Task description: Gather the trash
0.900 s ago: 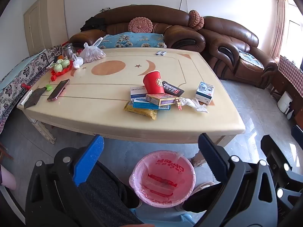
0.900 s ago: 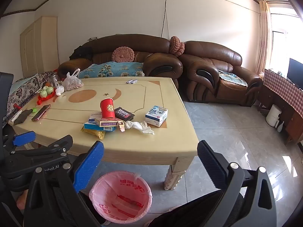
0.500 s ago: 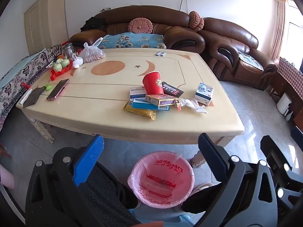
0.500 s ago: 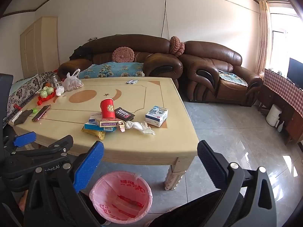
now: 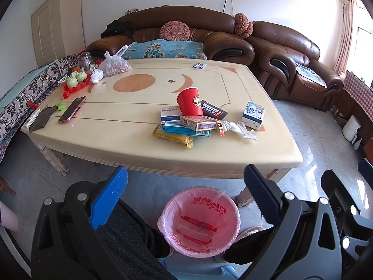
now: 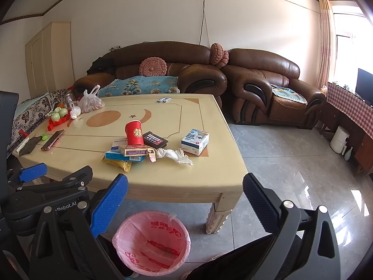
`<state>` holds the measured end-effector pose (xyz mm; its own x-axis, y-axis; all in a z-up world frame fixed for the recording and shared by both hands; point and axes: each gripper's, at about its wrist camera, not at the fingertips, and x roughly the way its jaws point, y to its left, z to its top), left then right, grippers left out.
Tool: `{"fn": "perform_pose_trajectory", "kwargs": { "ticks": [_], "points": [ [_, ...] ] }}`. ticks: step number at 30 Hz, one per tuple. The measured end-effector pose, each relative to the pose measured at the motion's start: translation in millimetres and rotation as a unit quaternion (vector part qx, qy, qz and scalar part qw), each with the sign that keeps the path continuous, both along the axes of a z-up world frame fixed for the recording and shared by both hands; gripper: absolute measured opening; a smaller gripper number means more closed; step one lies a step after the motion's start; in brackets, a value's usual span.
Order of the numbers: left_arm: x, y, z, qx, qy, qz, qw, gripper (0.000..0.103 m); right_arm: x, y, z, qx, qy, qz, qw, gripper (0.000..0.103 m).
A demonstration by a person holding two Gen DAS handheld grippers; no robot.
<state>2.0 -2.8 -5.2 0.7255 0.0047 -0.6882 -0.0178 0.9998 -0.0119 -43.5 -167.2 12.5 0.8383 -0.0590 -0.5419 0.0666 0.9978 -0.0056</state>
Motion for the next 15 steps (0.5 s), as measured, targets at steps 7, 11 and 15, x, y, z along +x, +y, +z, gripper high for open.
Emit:
{"fn": "perform_pose_trajectory", "kwargs": {
  "ticks": [7,11,15],
  "points": [
    [0.4,0.8,3.4,-0.001,-0.004,0.000,1.0000,0.098,-0.7,-0.9,0.0,0.003,0.000,0.002,1.000,0.097],
    [0.0,1.2,4.9,-0.003,-0.006,0.001,1.0000,0.098,0.9,-0.5,2.5,0.004,-0.001,0.003,1.000,0.097],
    [-0.5,1.6,7.1,-0.003,-0.009,0.002,1.0000,0.098,1.3,0.8,4.3,0.003,-0.001,0.003,1.000,0.097]
  ]
}}
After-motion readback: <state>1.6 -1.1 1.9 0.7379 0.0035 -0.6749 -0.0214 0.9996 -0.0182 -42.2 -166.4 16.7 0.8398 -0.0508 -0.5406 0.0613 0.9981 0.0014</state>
